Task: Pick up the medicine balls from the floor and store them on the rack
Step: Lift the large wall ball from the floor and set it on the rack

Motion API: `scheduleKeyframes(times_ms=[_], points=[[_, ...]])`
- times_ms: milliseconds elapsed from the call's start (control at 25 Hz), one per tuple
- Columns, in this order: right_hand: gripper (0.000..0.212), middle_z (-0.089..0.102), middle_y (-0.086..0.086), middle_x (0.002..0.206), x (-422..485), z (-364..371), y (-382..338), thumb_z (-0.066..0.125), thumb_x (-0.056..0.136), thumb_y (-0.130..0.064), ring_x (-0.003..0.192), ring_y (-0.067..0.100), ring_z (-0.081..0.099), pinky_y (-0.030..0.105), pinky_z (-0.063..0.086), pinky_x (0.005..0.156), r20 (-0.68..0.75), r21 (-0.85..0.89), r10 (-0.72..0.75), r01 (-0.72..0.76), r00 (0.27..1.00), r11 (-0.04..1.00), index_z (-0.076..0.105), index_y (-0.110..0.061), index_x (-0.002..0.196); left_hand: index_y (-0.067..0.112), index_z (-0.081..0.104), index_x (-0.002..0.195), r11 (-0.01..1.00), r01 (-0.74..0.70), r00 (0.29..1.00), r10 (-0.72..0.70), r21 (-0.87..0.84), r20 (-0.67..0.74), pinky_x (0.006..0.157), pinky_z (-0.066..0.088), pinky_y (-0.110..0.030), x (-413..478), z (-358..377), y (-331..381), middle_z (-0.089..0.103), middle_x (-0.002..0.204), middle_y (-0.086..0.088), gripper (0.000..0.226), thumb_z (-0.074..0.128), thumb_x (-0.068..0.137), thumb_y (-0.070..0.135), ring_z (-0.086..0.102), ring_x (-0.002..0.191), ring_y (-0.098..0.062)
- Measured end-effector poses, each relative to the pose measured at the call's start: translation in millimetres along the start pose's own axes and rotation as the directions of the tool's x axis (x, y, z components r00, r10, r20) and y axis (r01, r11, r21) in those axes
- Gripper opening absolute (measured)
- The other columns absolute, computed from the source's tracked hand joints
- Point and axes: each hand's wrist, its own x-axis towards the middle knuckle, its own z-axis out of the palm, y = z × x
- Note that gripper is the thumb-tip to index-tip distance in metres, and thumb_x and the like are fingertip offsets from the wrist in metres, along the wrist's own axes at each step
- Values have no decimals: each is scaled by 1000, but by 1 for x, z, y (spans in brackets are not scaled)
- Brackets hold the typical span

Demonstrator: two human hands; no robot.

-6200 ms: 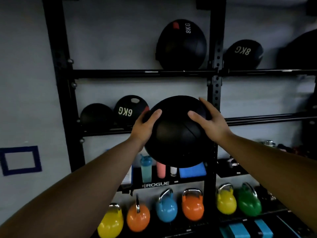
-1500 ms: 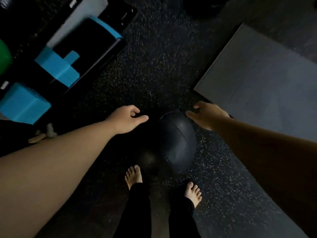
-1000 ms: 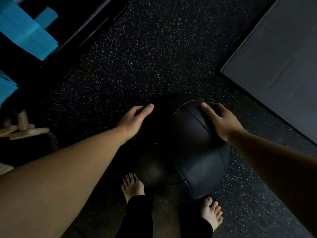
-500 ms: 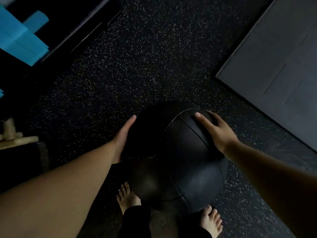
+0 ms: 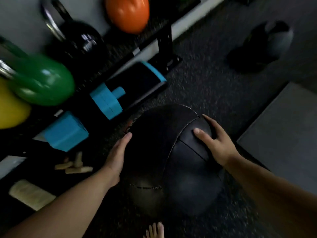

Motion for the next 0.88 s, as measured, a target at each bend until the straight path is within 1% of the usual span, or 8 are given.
scheduleKeyframes(times_ms=[120,240,360,480,600,680,760,880], points=[[101,52,-6,148,1,-3,-146,67,61,-85,132,12,52,34,40,111,42,-32,-178,179,983,983,46,-44,151,33,67,141,977,-181,983,179,-114,-29,117,46,-56,-62,-41,100,72,139,-9,97,73,58,82,65,129,-34],[102,55,-3,146,-17,-12,-282,69,61,-82,132,13,54,41,41,115,53,-16,-333,334,941,942,47,-39,152,26,71,137,923,-325,946,314,-207,-85,116,47,-56,-137,-77,196,75,135,-11,94,76,58,77,68,126,-36],[101,57,-2,145,-54,-16,-427,72,61,-79,133,13,55,43,40,117,71,19,-497,497,865,867,50,-37,150,18,73,135,833,-474,880,452,-285,-144,118,45,-55,-230,-124,288,75,133,-14,84,77,67,68,68,128,-37],[102,59,3,143,-103,-14,-562,73,61,-78,131,15,57,44,41,117,95,61,-639,636,764,769,52,-32,149,15,74,133,697,-643,766,599,-317,-235,117,47,-54,-327,-174,367,76,132,-16,81,81,67,62,69,128,-39],[95,61,7,142,-148,-6,-670,73,66,-70,131,18,58,44,40,117,104,94,-754,748,649,657,54,-29,149,18,73,134,591,-757,654,671,-281,-351,117,48,-55,-414,-220,427,75,133,-15,78,88,68,57,69,127,-36],[93,62,7,142,-181,4,-740,73,69,-66,130,17,59,38,41,117,104,133,-816,805,569,578,54,-23,149,20,74,130,506,-824,566,722,-255,-398,116,48,-54,-469,-256,464,75,133,-14,58,81,83,52,68,127,-37],[99,61,6,143,-215,15,-804,74,65,-70,128,13,59,28,41,112,107,171,-857,840,504,515,53,-22,150,22,74,127,432,-874,486,758,-222,-434,116,48,-52,-522,-292,499,75,133,-12,43,74,92,47,68,129,-36],[106,59,2,145,-256,38,-888,67,62,-80,130,12,56,26,40,110,83,183,-920,902,383,392,51,-26,151,30,70,134,346,-925,380,808,-159,-451,112,51,-47,-588,-348,544,73,138,-6,65,78,77,59,68,128,-31]])
